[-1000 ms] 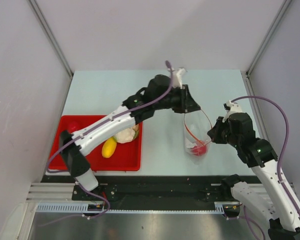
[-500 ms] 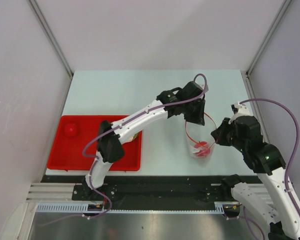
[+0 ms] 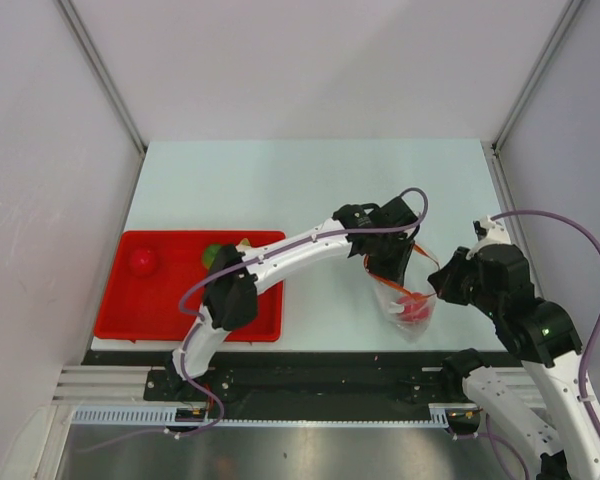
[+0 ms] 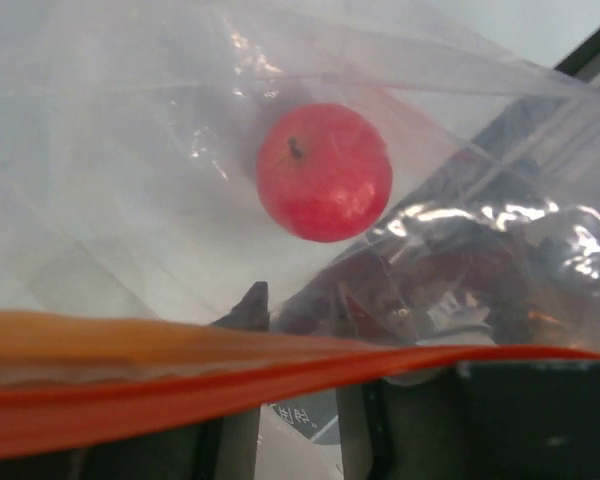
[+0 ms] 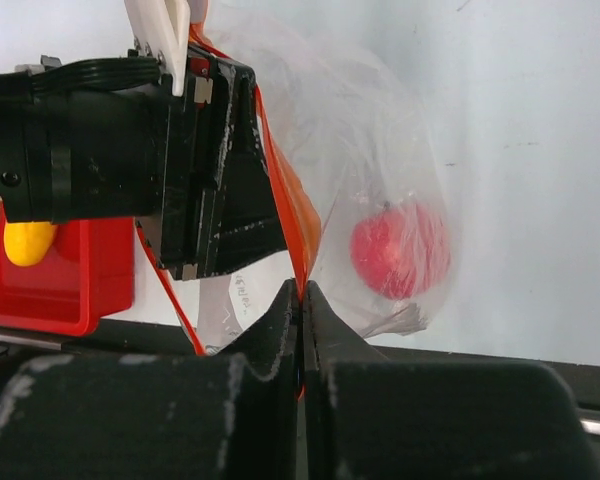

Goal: Open the zip-top bag and remove the fake food

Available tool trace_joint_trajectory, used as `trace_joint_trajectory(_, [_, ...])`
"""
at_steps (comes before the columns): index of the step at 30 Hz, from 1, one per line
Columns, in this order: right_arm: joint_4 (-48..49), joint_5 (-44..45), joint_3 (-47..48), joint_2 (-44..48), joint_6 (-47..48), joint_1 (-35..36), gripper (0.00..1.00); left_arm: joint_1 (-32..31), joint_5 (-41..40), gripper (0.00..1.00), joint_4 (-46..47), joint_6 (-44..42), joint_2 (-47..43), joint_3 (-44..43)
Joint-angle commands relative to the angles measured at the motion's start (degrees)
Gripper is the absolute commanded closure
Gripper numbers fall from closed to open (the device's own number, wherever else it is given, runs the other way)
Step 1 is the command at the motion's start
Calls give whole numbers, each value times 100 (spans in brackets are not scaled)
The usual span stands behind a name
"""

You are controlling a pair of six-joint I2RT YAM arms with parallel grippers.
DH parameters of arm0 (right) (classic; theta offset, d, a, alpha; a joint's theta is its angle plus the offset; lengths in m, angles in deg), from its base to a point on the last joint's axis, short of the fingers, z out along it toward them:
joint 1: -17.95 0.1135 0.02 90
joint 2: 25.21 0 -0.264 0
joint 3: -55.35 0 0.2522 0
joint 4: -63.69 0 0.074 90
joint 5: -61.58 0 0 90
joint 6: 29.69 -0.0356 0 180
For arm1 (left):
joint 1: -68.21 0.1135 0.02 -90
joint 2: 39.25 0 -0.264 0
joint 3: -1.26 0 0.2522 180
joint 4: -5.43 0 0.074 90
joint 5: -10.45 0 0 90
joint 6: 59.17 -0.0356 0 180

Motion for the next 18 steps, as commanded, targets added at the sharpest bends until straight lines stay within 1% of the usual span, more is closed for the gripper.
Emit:
trace_joint_trajectory(1, [-117,148,86,110,-188,30,100,-103,351,59,307,-88,-71,100])
trace_joint_trajectory(4, [-152,165,77,110,-249,22,100,-200,623,53,597,-9,34,180])
trace_joint_trajectory(6, [-240,271,77,163,-397,30,100,-236,650,52,667,44,166,197])
trace_joint_trajectory(9, [-433,516,77,268,-827,30,100,-315,519,52,1009,61,158,372])
trace_joint_trajectory(11, [-679,727,77,312,-1065,30,100,-359,501,53,1534,131,113,671])
trace_joint_trajectory(13, [-872,842,77,391,-1302,13,100,-376,606,54,1861,219,95,890])
trace_joint_trajectory(14, [-934,912,69,400,-1356,21,100,-394,624,53,2063,255,130,892])
trace_joint_trajectory(15, [-987,956,69,427,-1400,13,100,-411,606,52,2108,246,166,874])
trace_joint_trajectory(16, [-1101,1009,69,453,-1487,13,100,-446,598,48,2161,211,262,831])
trace_joint_trajectory(18, [-1198,1150,77,436,-1550,13,100,-464,650,46,2197,281,403,743])
